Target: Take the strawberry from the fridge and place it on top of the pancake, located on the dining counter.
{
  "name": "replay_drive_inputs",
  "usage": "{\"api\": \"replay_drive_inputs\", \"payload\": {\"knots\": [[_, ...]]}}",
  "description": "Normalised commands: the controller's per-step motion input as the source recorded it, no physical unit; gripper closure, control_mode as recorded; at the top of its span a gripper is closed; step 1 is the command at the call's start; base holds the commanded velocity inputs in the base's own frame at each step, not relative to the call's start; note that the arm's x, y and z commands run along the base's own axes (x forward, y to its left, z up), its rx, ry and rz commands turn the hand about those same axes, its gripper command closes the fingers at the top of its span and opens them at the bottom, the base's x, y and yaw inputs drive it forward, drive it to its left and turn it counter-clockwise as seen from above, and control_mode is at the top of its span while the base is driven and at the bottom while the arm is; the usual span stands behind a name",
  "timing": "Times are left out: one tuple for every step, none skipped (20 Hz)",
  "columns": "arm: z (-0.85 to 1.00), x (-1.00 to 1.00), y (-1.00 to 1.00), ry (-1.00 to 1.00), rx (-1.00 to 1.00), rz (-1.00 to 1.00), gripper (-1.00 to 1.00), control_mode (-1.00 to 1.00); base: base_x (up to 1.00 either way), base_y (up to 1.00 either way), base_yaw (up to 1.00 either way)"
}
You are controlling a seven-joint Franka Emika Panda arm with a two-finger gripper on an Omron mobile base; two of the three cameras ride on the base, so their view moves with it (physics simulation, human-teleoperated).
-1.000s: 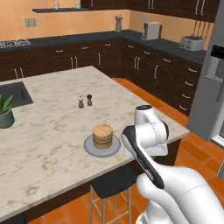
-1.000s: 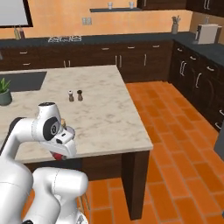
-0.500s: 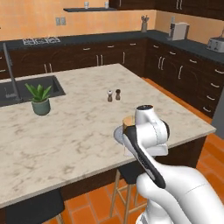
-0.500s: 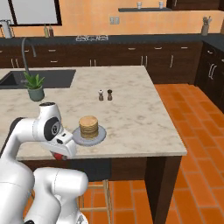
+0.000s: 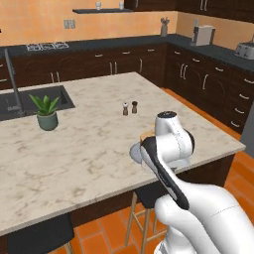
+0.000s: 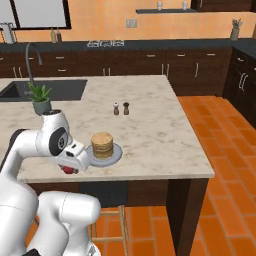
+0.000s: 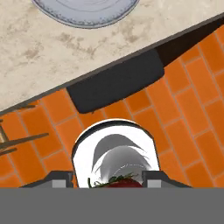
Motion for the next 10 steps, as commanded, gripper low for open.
{"api": "replay_drive_inputs", "payload": {"knots": [[1.00, 1.00, 0.00, 0.00, 0.19, 0.00, 1.00, -1.00, 0.00, 0.00, 0.00], [1.00, 1.00, 0.00, -0.01, 0.22, 0.01, 1.00, -1.00, 0.00, 0.00, 0.00], [1.00, 1.00, 0.00, 0.00, 0.22, 0.00, 1.00, -1.00, 0.00, 0.00, 0.00], [1.00, 1.00, 0.00, 0.00, 0.18, 0.00, 1.00, -1.00, 0.00, 0.00, 0.00], [1.00, 1.00, 0.00, 0.00, 0.15, 0.00, 1.00, -1.00, 0.00, 0.00, 0.00], [1.00, 1.00, 0.00, 0.00, 0.11, 0.00, 1.00, -1.00, 0.00, 0.00, 0.00], [1.00, 1.00, 0.00, 0.00, 0.05, 0.00, 1.00, -1.00, 0.00, 0.00, 0.00], [0.84, 0.99, 0.03, 0.00, 0.00, -0.02, 1.00, -1.00, 0.00, 0.00, 0.00], [0.54, 1.00, 0.00, 0.00, 0.00, -0.06, 1.00, -1.00, 0.00, 0.00, 0.00], [0.23, 1.00, 0.00, 0.07, 0.01, -0.19, 1.00, -1.00, 0.00, 0.00, 0.00]]}}
